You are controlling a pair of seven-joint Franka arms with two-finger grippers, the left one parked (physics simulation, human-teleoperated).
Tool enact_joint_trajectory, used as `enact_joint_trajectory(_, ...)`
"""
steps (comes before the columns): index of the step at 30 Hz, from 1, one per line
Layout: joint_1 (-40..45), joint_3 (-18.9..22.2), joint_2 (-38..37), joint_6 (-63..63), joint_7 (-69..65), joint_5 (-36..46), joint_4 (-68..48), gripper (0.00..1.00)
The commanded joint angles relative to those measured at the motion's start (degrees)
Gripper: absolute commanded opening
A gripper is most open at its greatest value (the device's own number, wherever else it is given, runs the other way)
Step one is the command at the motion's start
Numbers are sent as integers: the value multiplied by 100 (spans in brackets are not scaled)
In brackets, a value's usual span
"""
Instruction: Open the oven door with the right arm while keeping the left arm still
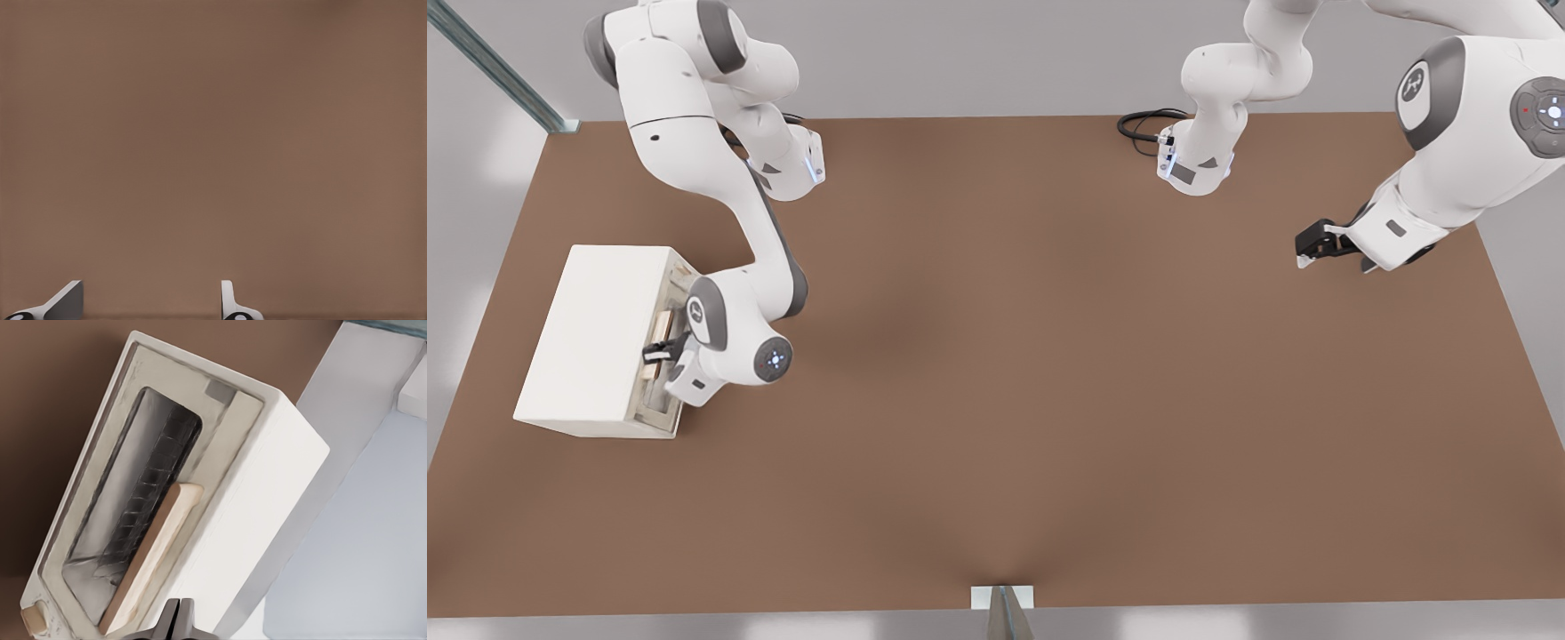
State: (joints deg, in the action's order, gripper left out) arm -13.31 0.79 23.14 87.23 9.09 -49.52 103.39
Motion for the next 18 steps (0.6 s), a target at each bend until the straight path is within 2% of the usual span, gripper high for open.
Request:
enact_joint_trajectory(1,4,9,-20,286,1209,-93,164,21)
enact_joint_trajectory(18,338,27,24,480,1367,-146,542,21)
